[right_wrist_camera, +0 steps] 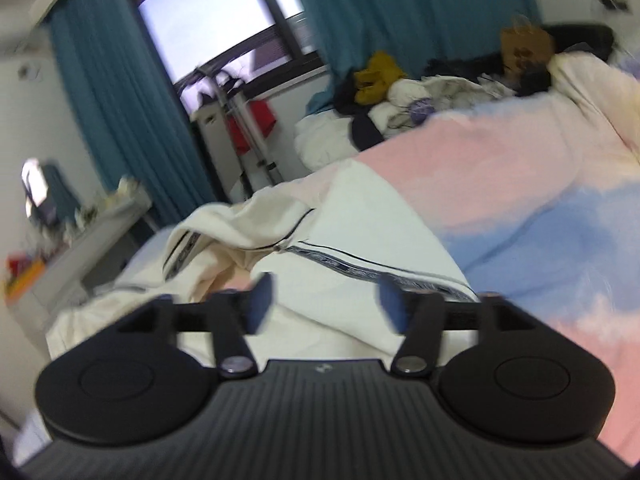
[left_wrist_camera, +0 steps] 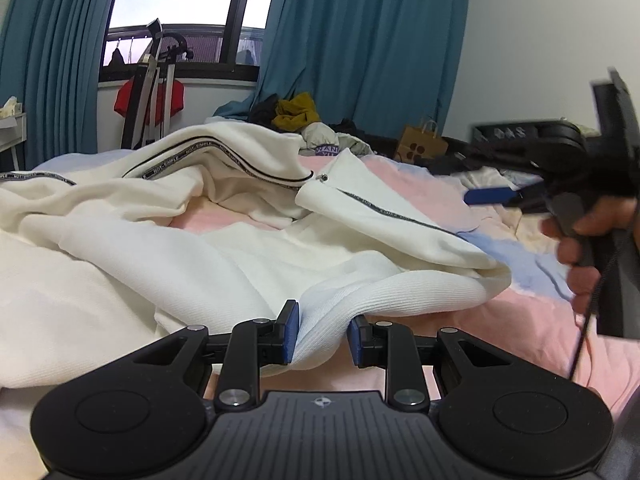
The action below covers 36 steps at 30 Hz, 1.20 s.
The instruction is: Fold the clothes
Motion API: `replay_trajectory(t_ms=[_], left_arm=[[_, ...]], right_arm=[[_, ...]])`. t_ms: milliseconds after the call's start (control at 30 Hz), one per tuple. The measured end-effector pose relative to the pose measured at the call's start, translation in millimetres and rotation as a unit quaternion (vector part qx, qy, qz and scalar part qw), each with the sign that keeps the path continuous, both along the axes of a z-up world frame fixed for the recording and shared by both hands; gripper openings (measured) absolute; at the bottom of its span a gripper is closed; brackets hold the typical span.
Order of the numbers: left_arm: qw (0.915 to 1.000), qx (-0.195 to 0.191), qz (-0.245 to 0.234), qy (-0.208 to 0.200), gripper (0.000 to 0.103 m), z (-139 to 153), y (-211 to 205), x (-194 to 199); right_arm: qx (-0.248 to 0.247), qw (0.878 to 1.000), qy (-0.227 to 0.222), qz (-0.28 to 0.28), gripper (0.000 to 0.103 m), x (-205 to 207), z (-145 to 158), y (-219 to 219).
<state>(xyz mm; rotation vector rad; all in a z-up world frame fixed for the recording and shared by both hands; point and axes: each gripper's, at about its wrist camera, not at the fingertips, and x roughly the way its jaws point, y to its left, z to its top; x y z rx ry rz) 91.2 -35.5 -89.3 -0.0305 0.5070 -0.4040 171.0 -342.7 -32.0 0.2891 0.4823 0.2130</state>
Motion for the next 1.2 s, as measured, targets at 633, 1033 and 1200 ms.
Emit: replay_trajectory(t_ms=[633, 1033, 1200], left_arm=[[0.9998, -0.003, 0.003, 0.018, 0.027, -7.1, -3.8, 7.0], [0.9999, -0.009, 0.001, 0.011, 0.027, -3.3, -1.9, 5.5], [0.9999, -0.005, -0.003, 0.01, 0.027, -4.0, -4.2, 7.4]], right_arm=[[-0.093, 0.995, 0.041, 0.023, 0.012, 56.5, -35.8, 11.6], [0.225, 0.952, -0.024, -0.204, 0.006, 40.8, -34.8, -137.8], [0.316, 0.887, 0.004, -0.335, 0.005, 14.0, -80.6, -199.9]])
